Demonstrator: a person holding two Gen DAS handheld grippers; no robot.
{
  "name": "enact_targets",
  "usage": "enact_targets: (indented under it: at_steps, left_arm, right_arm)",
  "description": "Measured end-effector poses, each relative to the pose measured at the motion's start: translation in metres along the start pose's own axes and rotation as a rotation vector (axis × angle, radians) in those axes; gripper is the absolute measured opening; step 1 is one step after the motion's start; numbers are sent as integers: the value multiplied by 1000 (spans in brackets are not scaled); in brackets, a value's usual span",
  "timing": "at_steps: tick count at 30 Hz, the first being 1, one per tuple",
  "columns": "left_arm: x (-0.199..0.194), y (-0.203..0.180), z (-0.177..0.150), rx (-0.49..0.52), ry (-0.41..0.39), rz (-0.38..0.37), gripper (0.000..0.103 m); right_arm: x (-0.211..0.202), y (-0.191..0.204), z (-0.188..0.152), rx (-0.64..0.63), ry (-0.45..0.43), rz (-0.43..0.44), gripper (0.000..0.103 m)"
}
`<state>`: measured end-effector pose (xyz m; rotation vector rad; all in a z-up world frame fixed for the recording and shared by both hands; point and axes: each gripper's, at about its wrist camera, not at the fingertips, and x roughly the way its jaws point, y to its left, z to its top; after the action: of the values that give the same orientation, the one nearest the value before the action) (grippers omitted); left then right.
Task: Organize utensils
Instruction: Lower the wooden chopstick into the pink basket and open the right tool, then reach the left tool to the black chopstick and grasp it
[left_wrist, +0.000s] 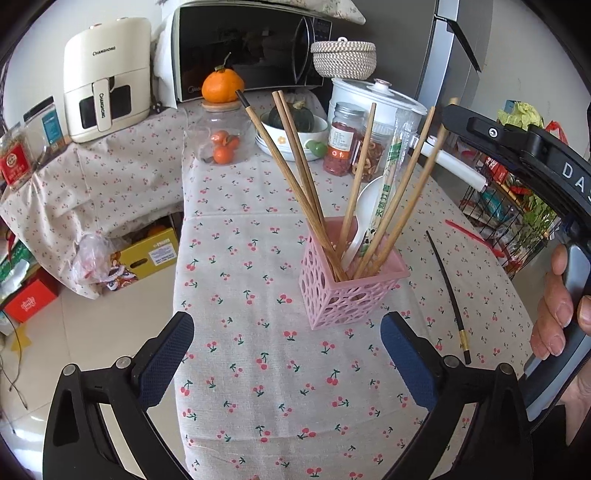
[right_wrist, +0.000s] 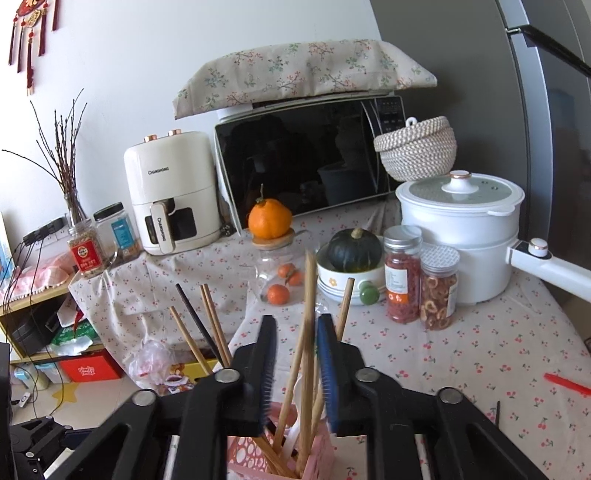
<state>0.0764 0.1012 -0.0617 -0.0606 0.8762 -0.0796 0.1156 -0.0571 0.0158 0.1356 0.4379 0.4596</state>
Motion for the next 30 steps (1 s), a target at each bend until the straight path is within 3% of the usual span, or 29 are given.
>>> enact_targets:
  at_steps: [1, 2, 4, 17, 30]
  left_arm:
    - [-1, -1, 0, 6, -7, 2, 103]
    - [-1, -2, 0, 12, -13, 5, 103]
    - [-1, -3, -1, 18, -17, 10, 103]
    - [0, -14, -3, 39, -12, 24, 103]
    - [-5, -87, -11, 171, -44, -14, 103]
  right_arm:
    - [-1, -1, -1, 4, -1, -1, 72]
    - [-2, -3, -2, 10, -8, -3, 93]
    - [-8, -5, -2, 18, -41, -17, 101]
    - [-24, -40, -5, -28, -18, -92, 103]
    - [-66, -118, -2, 58, -25, -206, 103]
